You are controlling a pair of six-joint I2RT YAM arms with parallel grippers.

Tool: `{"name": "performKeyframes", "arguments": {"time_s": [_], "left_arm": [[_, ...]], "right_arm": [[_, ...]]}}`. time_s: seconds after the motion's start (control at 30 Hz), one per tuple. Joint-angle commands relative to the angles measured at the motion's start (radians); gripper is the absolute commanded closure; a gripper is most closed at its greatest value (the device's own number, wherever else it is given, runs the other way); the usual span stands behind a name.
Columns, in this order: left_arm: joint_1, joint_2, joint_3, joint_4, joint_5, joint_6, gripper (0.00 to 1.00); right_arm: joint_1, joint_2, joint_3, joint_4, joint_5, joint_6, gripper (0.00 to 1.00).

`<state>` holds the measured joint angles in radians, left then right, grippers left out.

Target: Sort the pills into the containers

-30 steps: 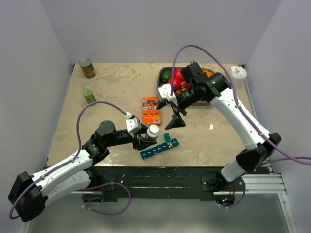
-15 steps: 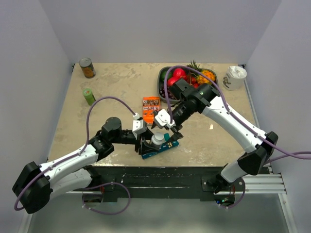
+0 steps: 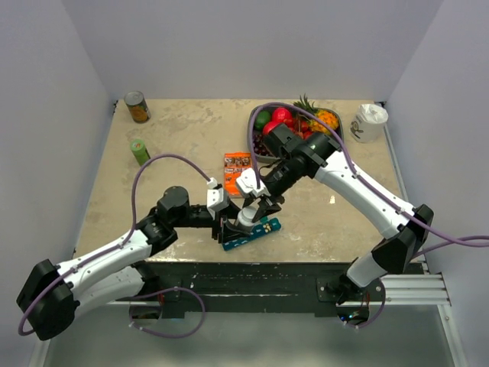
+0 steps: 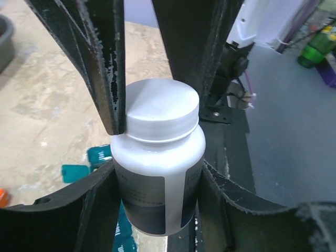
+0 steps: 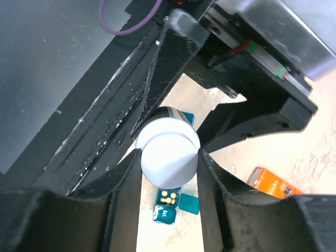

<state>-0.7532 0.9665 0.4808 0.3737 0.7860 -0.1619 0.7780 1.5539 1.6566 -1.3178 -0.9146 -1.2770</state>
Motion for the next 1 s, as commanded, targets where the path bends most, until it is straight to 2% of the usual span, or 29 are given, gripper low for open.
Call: {"name": "performKeyframes", "arguments": {"time_s": [0.0, 0.03, 0.07, 0.13, 0.17, 0.23, 0.27, 0.33, 0.4, 0.5, 0.53, 0.57, 0.63, 0.67, 0.73, 0.77, 0.83, 0.9, 0.97], "left_arm": [[-0.003, -0.107, 0.048, 0.038, -0.252, 0.062, 1.00], [-0.021, -0.118, 0.053, 0.034, -0.299, 0.100, 1.00], [-0.037, -0.136, 0.054, 0.037, -0.415, 0.117, 1.00], [-0.099, -0.143, 0.048, 0.056, -0.538, 0.156, 1.00], [-0.125, -0.138, 0.042, 0.100, -0.668, 0.194, 1.00], [-0.199, -0.124, 0.010, 0.175, -0.782, 0.217, 1.00], [-0.221, -0.100, -0.002, 0.254, -0.907, 0.223, 1.00], [-0.281, -0.063, -0.025, 0.348, -1.016, 0.246, 1.00], [-0.294, -0.014, -0.033, 0.378, -1.048, 0.243, 1.00], [-0.294, 0.012, -0.047, 0.384, -0.989, 0.225, 1.00], [-0.293, 0.003, -0.051, 0.361, -0.970, 0.223, 1.00], [-0.291, -0.005, -0.056, 0.338, -0.926, 0.222, 1.00], [-0.273, -0.038, -0.064, 0.260, -0.854, 0.210, 1.00], [-0.259, -0.052, -0.067, 0.233, -0.758, 0.202, 1.00], [-0.197, -0.099, -0.080, 0.168, -0.642, 0.170, 1.00], [-0.172, -0.116, -0.085, 0.153, -0.526, 0.170, 1.00], [-0.104, -0.159, -0.096, 0.113, -0.417, 0.113, 1.00], [-0.078, -0.170, -0.081, 0.087, -0.300, 0.105, 1.00], [-0.066, -0.152, -0.056, 0.038, -0.181, 0.104, 1.00]], "right_arm": [[0.003, 0.041, 0.025, -0.035, 0.011, 0.249, 0.72], [0.004, 0.052, 0.026, -0.021, 0.014, 0.295, 0.72], [0.003, 0.064, 0.029, -0.015, 0.020, 0.379, 0.73], [0.004, 0.095, 0.025, 0.087, 0.066, 0.531, 0.77], [0.001, 0.104, 0.017, 0.206, 0.153, 0.726, 0.77], [-0.019, 0.120, -0.009, 0.285, 0.219, 0.842, 0.78], [-0.025, 0.124, -0.018, 0.349, 0.311, 0.932, 0.78], [-0.040, 0.133, -0.035, 0.391, 0.391, 0.993, 0.77], [-0.062, 0.133, -0.050, 0.414, 0.337, 1.012, 0.76], [-0.082, 0.109, -0.038, 0.407, 0.272, 0.978, 0.70], [-0.098, 0.095, -0.028, 0.394, 0.240, 0.954, 0.65], [-0.109, 0.089, -0.012, 0.341, 0.203, 0.880, 0.50], [-0.129, 0.062, 0.044, 0.275, 0.120, 0.790, 0.34], [-0.129, 0.049, 0.066, 0.190, 0.111, 0.656, 0.21], [-0.129, 0.005, 0.083, 0.167, 0.152, 0.573, 0.13], [-0.128, -0.050, 0.078, 0.155, 0.164, 0.468, 0.05], [-0.129, -0.107, 0.023, 0.199, 0.181, 0.424, 0.01], [-0.128, -0.173, -0.023, 0.192, 0.140, 0.291, 0.01], [-0.129, -0.196, -0.043, 0.108, 0.025, 0.078, 0.01]]}}
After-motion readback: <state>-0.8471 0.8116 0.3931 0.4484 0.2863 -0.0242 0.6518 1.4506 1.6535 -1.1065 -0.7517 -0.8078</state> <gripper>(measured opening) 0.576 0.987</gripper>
